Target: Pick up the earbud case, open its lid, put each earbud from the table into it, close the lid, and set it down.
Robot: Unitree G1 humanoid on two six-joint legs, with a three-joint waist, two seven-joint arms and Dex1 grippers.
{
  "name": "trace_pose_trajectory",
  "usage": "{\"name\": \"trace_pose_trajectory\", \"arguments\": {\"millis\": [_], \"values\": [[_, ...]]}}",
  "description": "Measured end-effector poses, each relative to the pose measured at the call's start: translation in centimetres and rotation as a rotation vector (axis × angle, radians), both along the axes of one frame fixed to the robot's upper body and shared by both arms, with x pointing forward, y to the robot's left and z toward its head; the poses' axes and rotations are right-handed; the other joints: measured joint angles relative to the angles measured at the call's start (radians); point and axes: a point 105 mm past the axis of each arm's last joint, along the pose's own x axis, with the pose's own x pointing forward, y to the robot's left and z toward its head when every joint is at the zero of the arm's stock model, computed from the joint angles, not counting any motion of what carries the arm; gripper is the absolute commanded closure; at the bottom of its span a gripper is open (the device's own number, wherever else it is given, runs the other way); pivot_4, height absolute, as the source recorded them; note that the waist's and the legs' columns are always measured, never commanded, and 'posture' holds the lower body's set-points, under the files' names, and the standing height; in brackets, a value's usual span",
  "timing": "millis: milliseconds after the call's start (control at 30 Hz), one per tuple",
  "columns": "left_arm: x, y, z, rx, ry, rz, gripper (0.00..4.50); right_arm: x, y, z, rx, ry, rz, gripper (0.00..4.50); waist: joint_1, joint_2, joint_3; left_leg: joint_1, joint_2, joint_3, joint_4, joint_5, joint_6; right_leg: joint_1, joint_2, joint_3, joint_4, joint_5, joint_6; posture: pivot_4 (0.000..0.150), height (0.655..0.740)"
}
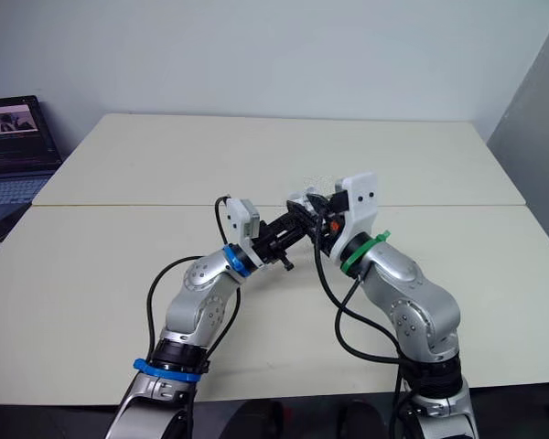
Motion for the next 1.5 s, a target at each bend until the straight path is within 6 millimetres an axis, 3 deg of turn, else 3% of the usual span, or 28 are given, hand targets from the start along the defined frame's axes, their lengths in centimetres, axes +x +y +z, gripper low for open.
{"name": "trace_pose_trajectory", "arguments": {"millis": [167, 267, 367, 433, 500, 633, 733, 900, 1167, 1367, 1500], "values": [[0.0, 0.1, 0.1, 0.0, -0.003, 0.0, 3.75, -0.2, -0.2, 0.2, 0.008, -0.006, 0.028, 2.18, 0.0, 0.0, 0.0, 0.0, 0.0, 0.0, 0.0, 0.0, 0.0, 0.0, 0.0, 0.0, 0.0, 0.0, 0.0, 0.15, 0.74], [0.0, 0.3, -0.1, 0.003, 0.001, 0.006, 3.75, -1.7, -0.9, 2.0, 0.04, -0.058, 0.091, 2.18, 0.001, 0.0, 0.0, 0.0, 0.0, 0.0, 0.0, 0.0, 0.0, 0.0, 0.0, 0.0, -0.001, 0.0, 0.0, 0.15, 0.74], [0.3, 1.7, -0.7, 0.019, 0.013, 0.043, 3.75, -3.1, -2.6, 3.6, -0.008, -0.115, 0.124, 2.18, 0.001, 0.0, 0.0, 0.0, 0.001, 0.0, -0.001, 0.0, 0.0, 0.0, 0.0, 0.0, -0.001, 0.0, 0.0, 0.15, 0.74], [0.5, 3.0, -0.9, 0.034, 0.016, 0.078, 3.75, -3.3, -4.9, 3.5, -0.115, -0.107, 0.093, 2.18, 0.003, 0.0, 0.0, 0.0, 0.001, 0.0, 0.0, 0.0, 0.0, 0.0, 0.0, 0.0, -0.002, 0.0, 0.0, 0.15, 0.74], [0.6, 3.7, -1.2, 0.04, 0.022, 0.094, 3.75, -2.8, -7.4, 1.8, -0.253, -0.041, 0.031, 2.18, 0.008, 0.0, 0.0, 0.0, 0.001, 0.0, 0.0, 0.0, 0.0, 0.001, 0.0, -0.001, -0.002, 0.0, 0.0, 0.15, 0.74], [0.8, 5.0, -1.6, 0.057, 0.029, 0.121, 3.75, -0.4, -13.7, -3.8, -0.478, 0.191, -0.127, 2.18, 0.007, 0.0, 0.0, 0.0, 0.001, 0.005, 0.0, 0.0, 0.001, 0.0, 0.0, 0.002, -0.003, 0.0, 0.0, 0.15, 0.74], [0.7, 4.9, -1.6, 0.056, 0.024, 0.117, 3.75, 1.7, -16.1, -6.3, -0.508, 0.28, -0.197, 2.18, -0.002, 0.0, 0.0, 0.002, 0.003, 0.008, 0.0, 0.0, 0.001, 0.0, 0.001, 0.004, -0.002, 0.0, 0.0, 0.15, 0.74], [0.7, 4.5, -1.6, 0.051, 0.022, 0.109, 3.75, 5.5, -14.6, -6.7, -0.488, 0.258, -0.186, 2.18, -0.014, 0.0, 0.0, 0.003, 0.011, 0.01, -0.001, 0.0, 0.001, -0.001, 0.008, 0.004, -0.002, 0.0, 0.001, 0.15, 0.74], [0.6, 4.7, -1.6, 0.052, 0.022, 0.121, 3.75, 9.6, -11.4, -8.1, -0.457, 0.26, -0.186, 2.18, -0.016, 0.001, 0.001, 0.003, 0.011, 0.013, -0.001, 0.0, 0.0, -0.001, 0.007, 0.006, -0.002, 0.002, -0.003, 0.15, 0.74], [1.0, 6.2, -1.4, 0.061, 0.017, 0.17, 3.75, 11.6, -10.7, -9.2, -0.473, 0.269, -0.205, 2.18, -0.017, 0.001, 0.001, 0.003, 0.011, 0.013, -0.001, 0.0, 0.0, -0.001, 0.007, 0.006, -0.002, 0.002, -0.003, 0.15, 0.74], [0.8, 6.1, -1.4, 0.06, 0.016, 0.168, 3.75, 12.3, -9.0, -9.0, -0.45, 0.255, -0.172, 2.18, -0.018, 0.002, 0.001, 0.003, 0.011, 0.013, -0.001, 0.0, 0.0, -0.002, 0.007, 0.007, -0.001, 0.002, -0.003, 0.15, 0.74]]}}
